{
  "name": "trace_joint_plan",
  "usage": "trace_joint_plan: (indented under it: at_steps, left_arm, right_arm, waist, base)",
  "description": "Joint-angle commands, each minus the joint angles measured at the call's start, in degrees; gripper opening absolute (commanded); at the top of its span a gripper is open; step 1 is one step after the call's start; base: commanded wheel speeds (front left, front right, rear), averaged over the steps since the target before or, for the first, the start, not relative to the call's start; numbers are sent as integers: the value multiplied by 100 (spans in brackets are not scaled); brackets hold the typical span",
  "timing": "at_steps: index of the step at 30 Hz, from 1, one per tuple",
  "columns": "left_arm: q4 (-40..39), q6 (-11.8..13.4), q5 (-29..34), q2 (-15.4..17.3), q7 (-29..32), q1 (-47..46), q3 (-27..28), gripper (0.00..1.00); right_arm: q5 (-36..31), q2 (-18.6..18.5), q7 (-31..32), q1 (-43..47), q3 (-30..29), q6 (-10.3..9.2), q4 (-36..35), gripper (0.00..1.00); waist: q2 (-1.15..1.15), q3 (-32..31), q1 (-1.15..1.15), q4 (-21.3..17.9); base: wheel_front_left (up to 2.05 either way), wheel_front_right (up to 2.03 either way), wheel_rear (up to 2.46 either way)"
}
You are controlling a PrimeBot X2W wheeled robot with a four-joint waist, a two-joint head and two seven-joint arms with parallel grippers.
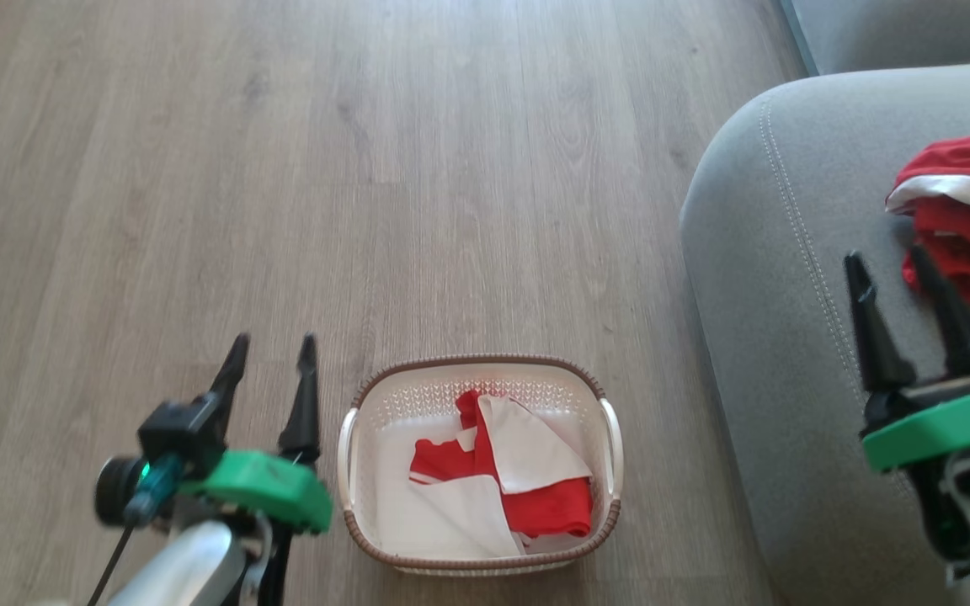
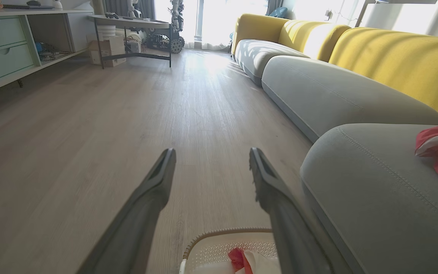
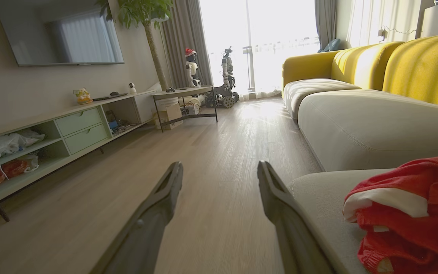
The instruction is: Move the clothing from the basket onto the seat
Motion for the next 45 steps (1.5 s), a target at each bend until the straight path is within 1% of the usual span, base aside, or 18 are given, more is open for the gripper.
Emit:
trace_joint_plan:
  at_steps: [1,5,11,18,22,24,25,28,39,45]
  left_arm:
    - [-204,26,115,202,-70,-75,362,100]
    - [-366,9,445,127,-70,450,815,100]
    - [-479,-73,835,-70,-71,1029,1388,100]
    - [-660,-298,1324,-301,-71,1562,1959,100]
    - [-666,-484,1538,-461,-71,1699,2120,100]
    - [-676,-592,1652,-531,-71,1719,2170,100]
    - [-679,-693,1765,-584,-71,1738,2206,100]
    - [-631,-833,1879,-657,-71,1751,2261,100]
    - [-440,-1183,2158,-888,-71,1739,2525,100]
    - [-415,-1284,2243,-980,-71,1766,2639,100]
  right_arm:
    - [-80,-39,-52,-14,28,-2,-234,100]
    - [-200,175,-52,235,7,-2,-300,100]
    - [-397,433,-52,462,-37,-2,-442,100]
    - [-549,637,-52,673,-171,-2,-524,100]
    - [-620,685,-52,707,-175,-2,-487,100]
    - [-643,707,-52,707,-145,-2,-478,100]
    - [-651,720,-52,705,-118,-2,-464,100]
    - [-654,729,-52,691,-82,-2,-442,100]
    - [-613,722,-52,652,-49,-2,-419,100]
    - [-603,725,-52,639,-38,-2,-410,100]
  waist:
    - [0,-26,0,17]
    - [0,-84,0,58]
    - [0,-142,0,80]
    - [0,-170,0,84]
    - [0,-154,0,84]
    - [0,-153,0,81]
    - [0,-153,0,78]
    - [0,-155,0,77]
    - [0,-161,0,74]
    - [0,-164,0,67]
  base:
    - [0,0,0]
    - [0,0,0]
    - [0,0,0]
    - [0,0,0]
    - [0,0,0]
    - [0,0,0]
    - [0,0,0]
    - [0,0,0]
    - [0,0,0]
    - [0,0,0]
